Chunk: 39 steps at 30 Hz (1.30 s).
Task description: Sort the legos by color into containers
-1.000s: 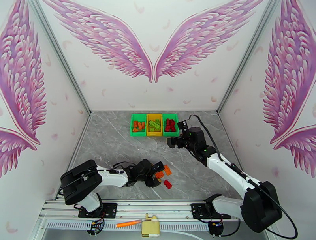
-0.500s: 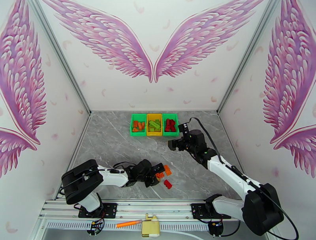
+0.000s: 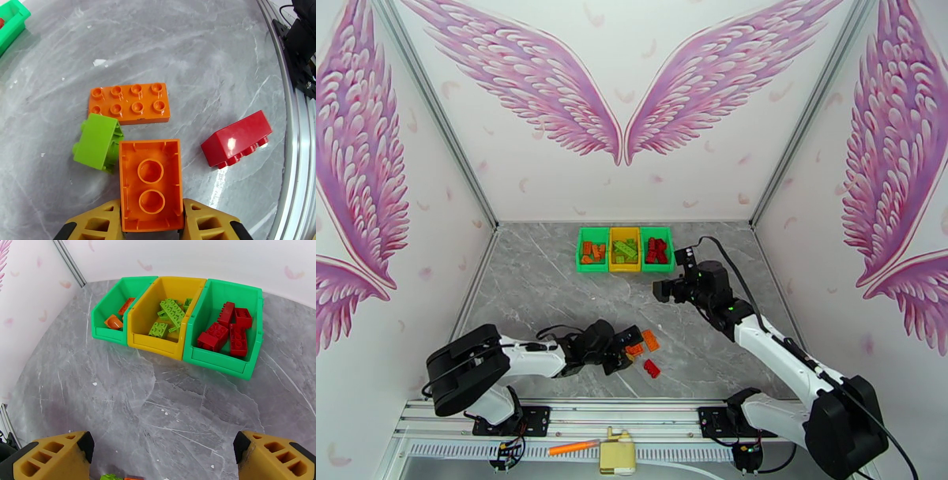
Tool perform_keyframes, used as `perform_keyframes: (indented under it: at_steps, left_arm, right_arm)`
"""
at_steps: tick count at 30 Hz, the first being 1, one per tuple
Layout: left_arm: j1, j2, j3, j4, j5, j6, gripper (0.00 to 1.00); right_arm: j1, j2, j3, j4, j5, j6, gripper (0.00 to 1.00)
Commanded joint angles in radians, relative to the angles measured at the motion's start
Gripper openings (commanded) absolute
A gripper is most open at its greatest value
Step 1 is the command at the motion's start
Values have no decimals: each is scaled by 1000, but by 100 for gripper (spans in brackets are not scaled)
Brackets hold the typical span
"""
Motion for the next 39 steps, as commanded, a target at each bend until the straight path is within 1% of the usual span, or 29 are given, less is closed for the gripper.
perform_keyframes:
  at_steps: [1, 6, 9, 13, 16, 20, 24, 26, 32, 34, 39]
  left_arm:
    - [6, -107, -34, 27, -70, -44, 26]
    - [37, -267, -87, 23, -180, -119, 24]
    - [76, -339, -90, -7, -252, -162, 18]
    - [144, -383, -93, 24, -324, -239, 17]
    - [196, -375, -80, 63, -364, -278, 16]
    - [270, -310, -5, 55, -425, -333, 15]
    - [329, -208, 134, -46, -513, -419, 11]
    - [362, -151, 192, -86, -510, -439, 11]
    - [452, 12, 368, -180, -454, -475, 14]
    - [472, 76, 443, -218, -433, -472, 15]
    - [512, 224, 596, -274, -441, -466, 14]
  right_arm:
    - [11, -23, -13, 24, -46, 43, 99]
    - [31, -30, -17, 28, -60, 65, 99]
    - [50, -38, -18, 32, -56, 68, 99]
    - [92, -45, -10, 22, -34, 52, 99]
    - [137, -47, -6, 20, -19, 44, 99]
    - [210, -37, 13, 14, 8, 17, 99]
    - [266, -32, 36, 0, 21, -22, 99]
    - [282, -31, 44, -3, 24, -31, 98]
    - [306, -31, 70, -25, 48, -48, 99]
    - [307, -36, 80, -38, 60, -59, 99]
    - [309, -46, 95, -53, 63, -60, 99]
